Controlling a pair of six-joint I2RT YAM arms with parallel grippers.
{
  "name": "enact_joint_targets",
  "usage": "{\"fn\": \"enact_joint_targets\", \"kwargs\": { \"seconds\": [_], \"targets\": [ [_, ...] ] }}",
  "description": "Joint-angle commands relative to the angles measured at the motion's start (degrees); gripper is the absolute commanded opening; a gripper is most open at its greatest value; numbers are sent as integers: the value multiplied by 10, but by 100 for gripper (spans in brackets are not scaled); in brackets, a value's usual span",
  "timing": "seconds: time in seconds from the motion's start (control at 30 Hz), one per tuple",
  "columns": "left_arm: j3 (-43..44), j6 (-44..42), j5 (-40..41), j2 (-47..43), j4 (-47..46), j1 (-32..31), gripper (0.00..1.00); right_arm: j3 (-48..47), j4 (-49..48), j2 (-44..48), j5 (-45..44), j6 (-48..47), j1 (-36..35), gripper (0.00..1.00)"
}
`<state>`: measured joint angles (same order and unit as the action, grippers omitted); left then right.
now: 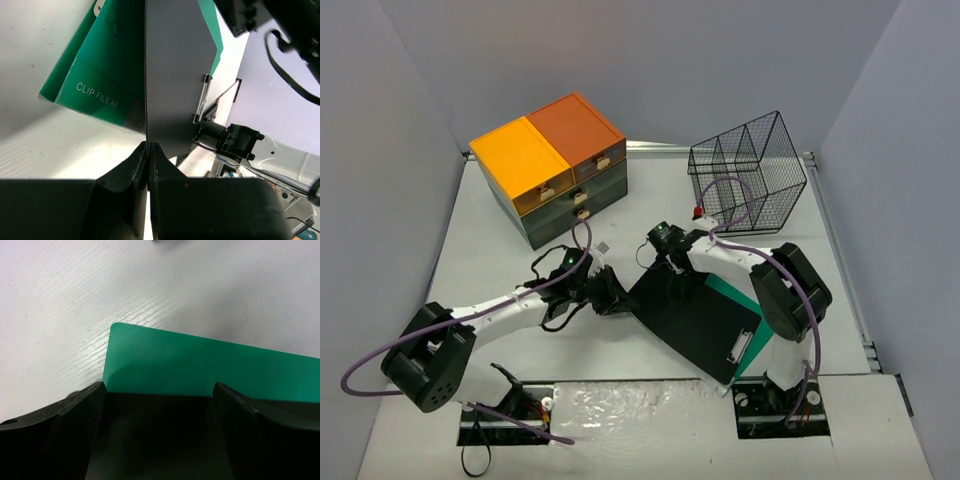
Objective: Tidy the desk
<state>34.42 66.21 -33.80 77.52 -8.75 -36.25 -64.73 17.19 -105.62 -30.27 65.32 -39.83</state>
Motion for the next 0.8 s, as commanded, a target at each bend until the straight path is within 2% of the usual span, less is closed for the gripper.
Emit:
{"fn": "enact_joint_targets", "kwargs": {
  "seconds": [0.0, 0.3, 0.5, 0.77],
  "targets": [
    [48, -33, 10, -3, 13, 13, 0, 12, 51, 128, -20, -39, -5, 86],
    [74, -40, -2, 36, 0, 34, 0, 49, 70, 318, -16, -76, 40, 87],
    [96, -42, -15, 45, -1, 66, 0, 109, 72, 353, 70, -76, 42, 87],
    [118, -15, -42, 40, -51, 120, 0, 187, 70, 418, 105, -71, 40, 87]
  ]
}}
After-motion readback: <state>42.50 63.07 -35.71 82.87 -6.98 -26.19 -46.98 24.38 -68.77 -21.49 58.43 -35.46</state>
